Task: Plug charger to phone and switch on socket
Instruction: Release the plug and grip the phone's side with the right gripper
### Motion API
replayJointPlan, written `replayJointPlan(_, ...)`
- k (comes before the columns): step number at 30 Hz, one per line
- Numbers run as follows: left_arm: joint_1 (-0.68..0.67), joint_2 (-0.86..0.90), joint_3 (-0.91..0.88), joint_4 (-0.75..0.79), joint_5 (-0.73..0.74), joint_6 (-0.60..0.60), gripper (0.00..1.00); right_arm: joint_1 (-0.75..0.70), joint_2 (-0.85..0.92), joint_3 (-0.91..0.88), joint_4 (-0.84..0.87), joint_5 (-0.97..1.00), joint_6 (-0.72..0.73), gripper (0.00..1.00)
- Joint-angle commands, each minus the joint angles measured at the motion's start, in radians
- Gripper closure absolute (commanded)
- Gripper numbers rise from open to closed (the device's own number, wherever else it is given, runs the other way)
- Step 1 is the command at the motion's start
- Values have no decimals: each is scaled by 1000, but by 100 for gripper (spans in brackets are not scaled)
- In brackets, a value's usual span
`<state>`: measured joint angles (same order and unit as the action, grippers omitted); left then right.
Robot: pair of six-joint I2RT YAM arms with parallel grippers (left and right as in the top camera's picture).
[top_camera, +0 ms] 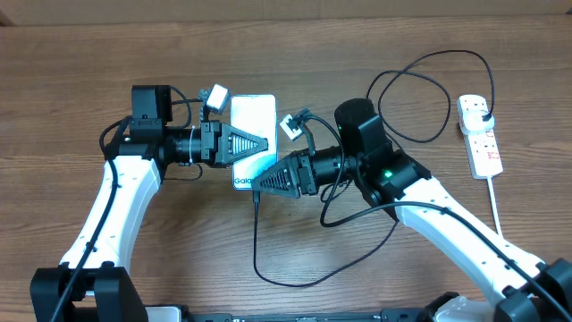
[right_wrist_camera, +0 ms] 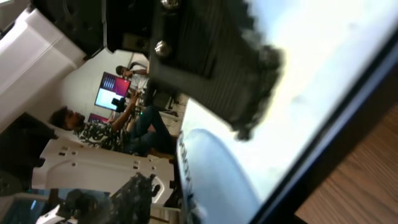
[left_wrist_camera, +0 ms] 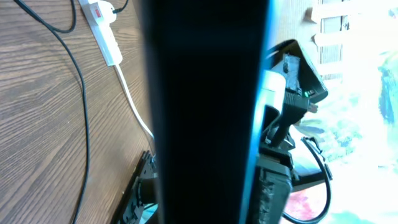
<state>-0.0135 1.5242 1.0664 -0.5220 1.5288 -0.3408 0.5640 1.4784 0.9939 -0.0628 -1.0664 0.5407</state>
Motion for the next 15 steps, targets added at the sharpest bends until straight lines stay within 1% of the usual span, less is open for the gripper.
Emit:
replayJointPlan(1, -2, -21, 4, 13, 52, -3, 96, -3, 22, 15, 32, -8, -11, 62)
replayJointPlan(5, -2, -21, 4, 42, 52, -3, 96, -3, 23, 15, 47, -9, -11, 75)
replayJointPlan(6, -2, -21, 4, 49, 51, -3, 96, -3, 23, 15, 48, -9, -11, 77)
replayJointPlan(14, -2, -21, 4, 89, 45, -3, 96, -3, 23, 15, 64, -8, -11, 79)
replayJointPlan(15, -2, -21, 4, 89, 33, -3, 95, -3, 23, 15, 68, -8, -11, 84)
